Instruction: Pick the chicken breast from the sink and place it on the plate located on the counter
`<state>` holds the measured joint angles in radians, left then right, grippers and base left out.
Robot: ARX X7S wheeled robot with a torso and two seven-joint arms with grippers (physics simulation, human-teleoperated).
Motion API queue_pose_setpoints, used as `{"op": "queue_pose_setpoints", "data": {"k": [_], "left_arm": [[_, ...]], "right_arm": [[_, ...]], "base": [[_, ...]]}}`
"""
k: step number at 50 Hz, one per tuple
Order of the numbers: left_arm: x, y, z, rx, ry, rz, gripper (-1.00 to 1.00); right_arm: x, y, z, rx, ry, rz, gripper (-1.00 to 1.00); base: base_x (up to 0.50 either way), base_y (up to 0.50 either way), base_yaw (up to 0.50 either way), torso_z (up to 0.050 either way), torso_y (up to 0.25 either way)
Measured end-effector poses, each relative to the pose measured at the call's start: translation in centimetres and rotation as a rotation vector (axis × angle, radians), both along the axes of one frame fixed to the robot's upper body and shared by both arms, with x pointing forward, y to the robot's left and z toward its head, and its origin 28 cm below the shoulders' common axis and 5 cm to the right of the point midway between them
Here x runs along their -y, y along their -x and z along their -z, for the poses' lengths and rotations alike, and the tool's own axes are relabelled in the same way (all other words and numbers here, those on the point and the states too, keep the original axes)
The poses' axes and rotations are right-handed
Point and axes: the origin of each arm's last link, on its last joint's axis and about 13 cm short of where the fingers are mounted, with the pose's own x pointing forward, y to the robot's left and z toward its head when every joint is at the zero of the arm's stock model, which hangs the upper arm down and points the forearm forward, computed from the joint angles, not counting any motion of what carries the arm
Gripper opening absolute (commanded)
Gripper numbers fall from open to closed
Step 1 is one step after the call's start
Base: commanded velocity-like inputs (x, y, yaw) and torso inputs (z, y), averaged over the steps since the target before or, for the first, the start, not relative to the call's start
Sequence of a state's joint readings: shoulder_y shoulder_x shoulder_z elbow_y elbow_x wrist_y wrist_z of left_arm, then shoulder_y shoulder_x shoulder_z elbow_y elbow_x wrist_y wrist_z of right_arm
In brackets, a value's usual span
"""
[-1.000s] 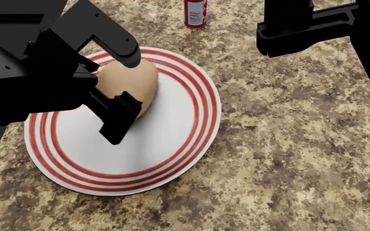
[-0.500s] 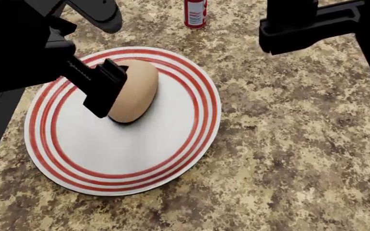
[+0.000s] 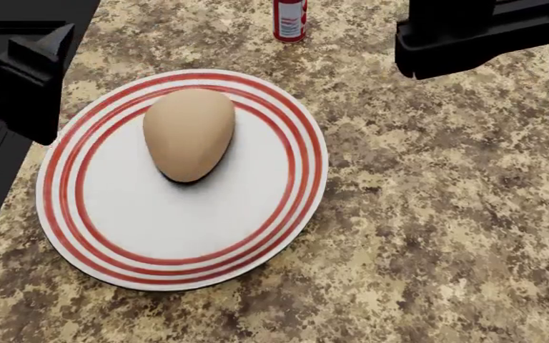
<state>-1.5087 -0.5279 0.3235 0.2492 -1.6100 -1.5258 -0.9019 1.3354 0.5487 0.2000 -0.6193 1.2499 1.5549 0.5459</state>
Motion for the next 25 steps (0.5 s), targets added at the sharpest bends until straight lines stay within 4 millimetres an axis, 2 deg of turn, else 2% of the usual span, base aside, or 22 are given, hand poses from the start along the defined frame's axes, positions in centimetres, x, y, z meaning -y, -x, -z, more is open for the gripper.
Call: {"op": "queue_pose_setpoints", "data": {"k": [10,25], "left_arm": [[-0.8,3.4,-0.5,0.084,-0.005,-0.065,1.0],[-0.9,5.9,-0.9,0.148,-0.031,-0.124,1.0]], "right_arm": [[0.2,2.0,-0.3,0.022,0.011,0.022,1.0],[0.6,3.5,-0.6,0.038,0.014,0.035,1.0]], "base": [[0.0,0.0,0.0,0.0,0.0],[0.0,0.0,0.0,0.0,0.0]]}}
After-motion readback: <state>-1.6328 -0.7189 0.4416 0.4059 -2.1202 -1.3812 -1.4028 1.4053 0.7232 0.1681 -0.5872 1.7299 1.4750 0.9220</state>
